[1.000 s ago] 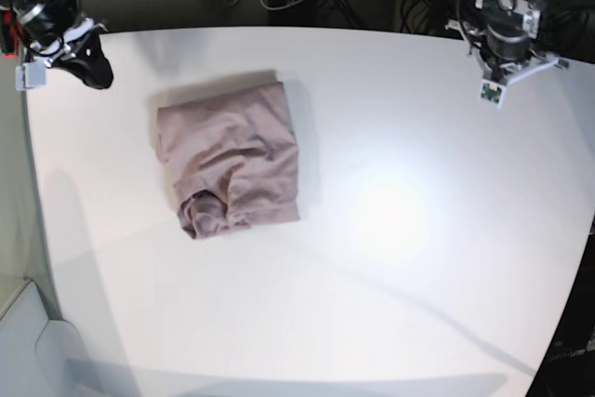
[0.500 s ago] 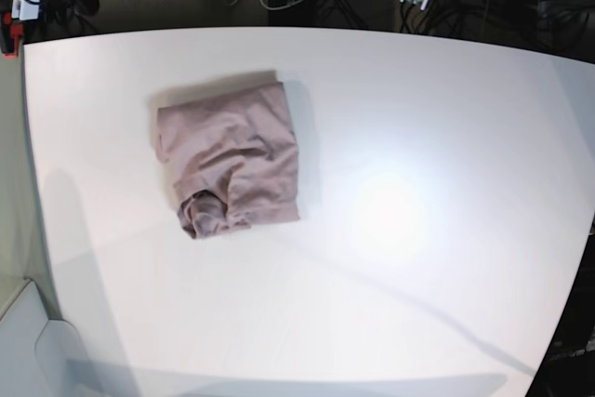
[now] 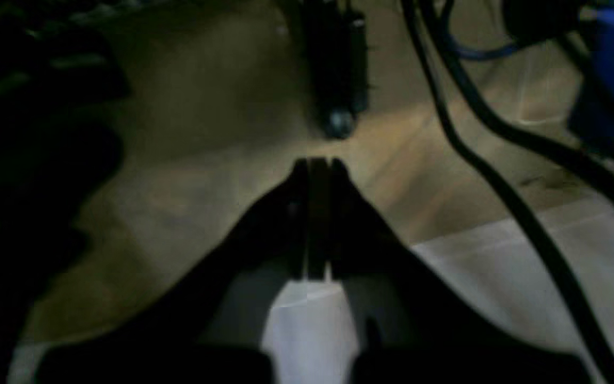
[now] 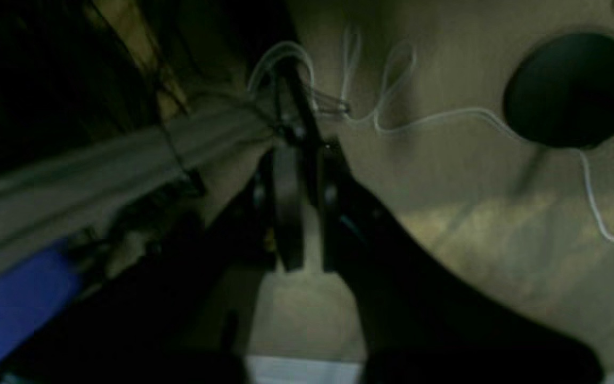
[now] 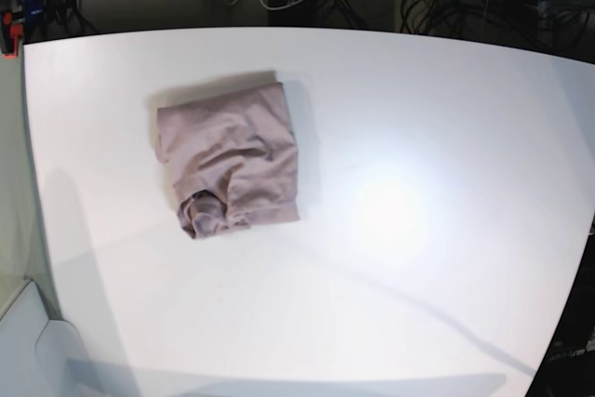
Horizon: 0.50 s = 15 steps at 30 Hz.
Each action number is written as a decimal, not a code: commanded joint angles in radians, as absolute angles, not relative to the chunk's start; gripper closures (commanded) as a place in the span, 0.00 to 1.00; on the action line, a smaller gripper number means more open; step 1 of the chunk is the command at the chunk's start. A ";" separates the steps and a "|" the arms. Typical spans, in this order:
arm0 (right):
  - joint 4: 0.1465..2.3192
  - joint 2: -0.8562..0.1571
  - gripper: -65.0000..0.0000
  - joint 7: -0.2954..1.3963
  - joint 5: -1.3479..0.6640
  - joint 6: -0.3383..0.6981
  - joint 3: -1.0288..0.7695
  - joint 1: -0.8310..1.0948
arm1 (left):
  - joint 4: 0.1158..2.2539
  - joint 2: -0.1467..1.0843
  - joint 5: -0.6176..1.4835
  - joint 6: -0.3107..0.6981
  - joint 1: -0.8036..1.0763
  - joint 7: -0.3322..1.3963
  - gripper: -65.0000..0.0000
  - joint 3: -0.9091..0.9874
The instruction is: Layout the t-shirt on the table in an organized manner, then fold the t-shirt properly
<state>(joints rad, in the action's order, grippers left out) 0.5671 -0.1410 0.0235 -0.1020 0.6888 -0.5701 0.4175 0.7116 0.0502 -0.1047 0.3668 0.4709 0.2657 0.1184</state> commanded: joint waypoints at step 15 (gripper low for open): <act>0.232 -0.185 0.93 -0.318 0.262 0.254 -0.553 0.326 | 0.127 0.056 -0.036 0.140 0.189 -0.035 0.99 0.259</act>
<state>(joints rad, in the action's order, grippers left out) 0.2337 -0.1879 -0.3119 0.2581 0.2523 -0.5533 0.3138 0.1257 0.0559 -0.0387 0.1425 0.1848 -0.0311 0.2581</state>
